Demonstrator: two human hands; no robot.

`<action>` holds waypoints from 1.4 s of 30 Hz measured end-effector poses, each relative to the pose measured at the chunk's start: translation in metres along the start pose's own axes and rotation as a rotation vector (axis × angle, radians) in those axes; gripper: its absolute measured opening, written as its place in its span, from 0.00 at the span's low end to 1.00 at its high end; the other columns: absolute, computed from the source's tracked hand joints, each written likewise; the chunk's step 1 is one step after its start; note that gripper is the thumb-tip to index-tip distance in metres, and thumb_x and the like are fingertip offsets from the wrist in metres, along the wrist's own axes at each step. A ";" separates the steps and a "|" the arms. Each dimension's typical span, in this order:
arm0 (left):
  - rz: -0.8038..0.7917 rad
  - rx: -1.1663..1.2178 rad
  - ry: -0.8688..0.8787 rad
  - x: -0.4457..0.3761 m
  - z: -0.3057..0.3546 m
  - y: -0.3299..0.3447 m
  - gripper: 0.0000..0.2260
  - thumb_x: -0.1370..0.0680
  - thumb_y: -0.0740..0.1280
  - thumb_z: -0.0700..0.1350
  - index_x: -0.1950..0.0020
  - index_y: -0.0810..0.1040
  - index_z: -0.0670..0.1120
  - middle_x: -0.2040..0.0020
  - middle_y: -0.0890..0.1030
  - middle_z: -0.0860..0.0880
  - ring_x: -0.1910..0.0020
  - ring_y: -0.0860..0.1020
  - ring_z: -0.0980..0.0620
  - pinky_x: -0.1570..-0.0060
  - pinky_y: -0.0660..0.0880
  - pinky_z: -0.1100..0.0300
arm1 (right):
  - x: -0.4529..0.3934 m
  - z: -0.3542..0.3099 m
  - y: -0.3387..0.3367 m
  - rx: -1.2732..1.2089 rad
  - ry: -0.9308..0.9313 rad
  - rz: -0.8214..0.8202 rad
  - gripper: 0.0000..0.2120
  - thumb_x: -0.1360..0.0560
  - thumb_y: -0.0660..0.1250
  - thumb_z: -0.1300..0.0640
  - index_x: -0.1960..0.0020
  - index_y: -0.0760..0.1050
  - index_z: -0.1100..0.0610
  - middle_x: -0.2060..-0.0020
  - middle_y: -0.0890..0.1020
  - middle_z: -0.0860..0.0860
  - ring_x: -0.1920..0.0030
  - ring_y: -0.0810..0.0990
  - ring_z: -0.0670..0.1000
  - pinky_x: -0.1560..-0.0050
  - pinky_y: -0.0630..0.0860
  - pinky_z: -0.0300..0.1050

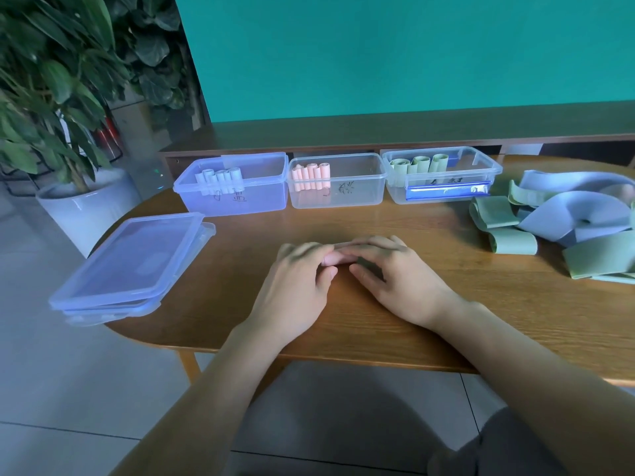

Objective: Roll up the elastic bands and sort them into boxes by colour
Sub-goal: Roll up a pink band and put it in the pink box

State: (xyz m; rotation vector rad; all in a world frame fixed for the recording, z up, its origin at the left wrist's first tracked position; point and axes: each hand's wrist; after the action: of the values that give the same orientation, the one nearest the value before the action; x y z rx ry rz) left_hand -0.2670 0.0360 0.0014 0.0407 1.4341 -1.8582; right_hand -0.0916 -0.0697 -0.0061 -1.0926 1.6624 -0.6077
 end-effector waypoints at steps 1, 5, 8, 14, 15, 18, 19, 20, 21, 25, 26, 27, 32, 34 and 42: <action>0.019 0.003 0.002 0.000 0.000 0.000 0.15 0.19 0.66 0.45 0.32 0.76 0.53 0.37 0.79 0.56 0.40 0.71 0.51 0.39 0.71 0.57 | -0.001 0.001 0.001 0.009 0.003 -0.002 0.16 0.19 0.65 0.57 0.33 0.77 0.45 0.36 0.79 0.41 0.35 0.75 0.45 0.35 0.66 0.41; 0.056 0.045 0.046 0.000 0.001 0.000 0.14 0.19 0.66 0.41 0.38 0.78 0.59 0.42 0.79 0.59 0.43 0.70 0.54 0.44 0.68 0.61 | -0.008 0.008 0.002 0.036 0.018 -0.037 0.16 0.18 0.64 0.57 0.32 0.77 0.49 0.37 0.79 0.42 0.37 0.76 0.47 0.36 0.65 0.40; 0.043 0.020 0.013 -0.006 -0.002 0.002 0.13 0.18 0.65 0.43 0.36 0.78 0.55 0.40 0.80 0.57 0.42 0.71 0.52 0.42 0.72 0.56 | -0.013 0.012 0.003 0.057 0.021 -0.046 0.16 0.18 0.64 0.56 0.31 0.76 0.50 0.36 0.79 0.43 0.36 0.76 0.48 0.35 0.64 0.40; -0.040 -0.043 -0.034 -0.018 -0.007 0.004 0.15 0.18 0.65 0.48 0.31 0.75 0.52 0.37 0.79 0.55 0.40 0.72 0.48 0.40 0.72 0.52 | -0.023 0.020 0.006 0.018 0.059 -0.052 0.15 0.20 0.67 0.53 0.34 0.75 0.47 0.39 0.79 0.41 0.39 0.77 0.50 0.35 0.72 0.51; -0.049 -0.043 -0.043 -0.020 -0.008 0.005 0.15 0.18 0.65 0.49 0.31 0.75 0.52 0.36 0.79 0.55 0.40 0.72 0.47 0.39 0.71 0.52 | -0.026 0.021 0.007 0.020 0.067 -0.061 0.15 0.20 0.67 0.53 0.34 0.75 0.47 0.39 0.79 0.41 0.39 0.77 0.50 0.35 0.72 0.51; -0.086 -0.039 -0.067 -0.027 -0.012 0.007 0.16 0.19 0.65 0.52 0.31 0.75 0.53 0.35 0.78 0.54 0.37 0.71 0.48 0.38 0.70 0.52 | -0.033 0.026 0.009 0.016 0.082 -0.079 0.15 0.20 0.66 0.50 0.34 0.75 0.45 0.39 0.79 0.40 0.41 0.76 0.50 0.36 0.72 0.53; -0.095 -0.033 -0.069 -0.030 -0.014 0.008 0.16 0.19 0.65 0.53 0.32 0.75 0.53 0.36 0.78 0.53 0.36 0.71 0.48 0.37 0.70 0.51 | -0.035 0.027 0.010 0.010 0.085 -0.085 0.15 0.20 0.66 0.50 0.34 0.74 0.45 0.39 0.78 0.40 0.41 0.76 0.50 0.36 0.72 0.54; -0.102 -0.022 -0.074 -0.033 -0.016 0.009 0.16 0.19 0.65 0.54 0.32 0.75 0.53 0.36 0.78 0.52 0.36 0.71 0.49 0.37 0.70 0.51 | -0.037 0.028 0.011 0.004 0.090 -0.091 0.15 0.20 0.66 0.49 0.34 0.74 0.44 0.39 0.78 0.40 0.42 0.76 0.50 0.36 0.72 0.54; -0.109 -0.008 -0.082 -0.035 -0.018 0.009 0.16 0.19 0.65 0.54 0.32 0.75 0.53 0.37 0.78 0.52 0.36 0.71 0.49 0.37 0.70 0.51 | -0.039 0.029 0.012 -0.001 0.097 -0.095 0.15 0.20 0.65 0.48 0.33 0.74 0.44 0.39 0.78 0.40 0.42 0.76 0.49 0.36 0.72 0.55; -0.134 0.016 -0.114 -0.046 -0.025 0.012 0.17 0.19 0.66 0.55 0.32 0.76 0.53 0.38 0.76 0.52 0.35 0.70 0.51 0.35 0.69 0.51 | -0.047 0.032 0.012 -0.011 0.131 -0.093 0.15 0.18 0.64 0.49 0.32 0.74 0.44 0.41 0.75 0.40 0.41 0.73 0.49 0.34 0.71 0.54; -0.139 0.016 -0.119 -0.049 -0.027 0.013 0.16 0.19 0.66 0.55 0.33 0.77 0.53 0.39 0.76 0.52 0.36 0.71 0.51 0.36 0.70 0.51 | -0.049 0.033 0.012 -0.010 0.135 -0.100 0.15 0.18 0.63 0.48 0.32 0.74 0.44 0.43 0.74 0.40 0.40 0.72 0.49 0.34 0.70 0.54; -0.143 0.016 -0.121 -0.052 -0.029 0.014 0.16 0.19 0.66 0.55 0.34 0.77 0.52 0.40 0.75 0.52 0.38 0.72 0.51 0.37 0.70 0.52 | -0.051 0.034 0.013 -0.007 0.134 -0.109 0.14 0.17 0.62 0.48 0.32 0.74 0.43 0.44 0.73 0.39 0.40 0.72 0.50 0.34 0.70 0.54; -0.121 0.050 -0.111 -0.063 -0.034 0.017 0.15 0.19 0.67 0.51 0.33 0.78 0.52 0.41 0.76 0.53 0.43 0.74 0.53 0.40 0.72 0.57 | -0.061 0.042 0.014 -0.009 0.137 -0.153 0.14 0.17 0.60 0.48 0.33 0.75 0.43 0.45 0.73 0.40 0.40 0.72 0.50 0.34 0.71 0.56; -0.101 0.072 -0.089 -0.066 -0.037 0.017 0.14 0.20 0.69 0.50 0.34 0.78 0.53 0.42 0.79 0.54 0.45 0.75 0.55 0.43 0.72 0.60 | -0.064 0.044 0.014 -0.025 0.136 -0.152 0.14 0.17 0.61 0.49 0.33 0.75 0.45 0.45 0.74 0.41 0.41 0.72 0.49 0.35 0.72 0.55; -0.048 0.157 -0.078 -0.078 -0.041 0.020 0.12 0.19 0.66 0.51 0.37 0.80 0.50 0.46 0.81 0.57 0.51 0.74 0.61 0.54 0.66 0.74 | -0.066 0.047 0.007 -0.355 0.226 0.011 0.15 0.23 0.73 0.50 0.37 0.78 0.49 0.50 0.82 0.43 0.51 0.80 0.43 0.47 0.75 0.37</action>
State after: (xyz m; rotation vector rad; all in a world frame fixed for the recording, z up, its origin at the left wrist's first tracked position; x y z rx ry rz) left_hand -0.2180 0.1119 0.0063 0.0109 1.2441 -1.9865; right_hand -0.0456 -0.0029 0.0021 -1.3019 2.0248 -0.4501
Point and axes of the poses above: each hand's wrist, its own x-axis away from the middle knuckle, its own y-axis out of the palm, z = x × y
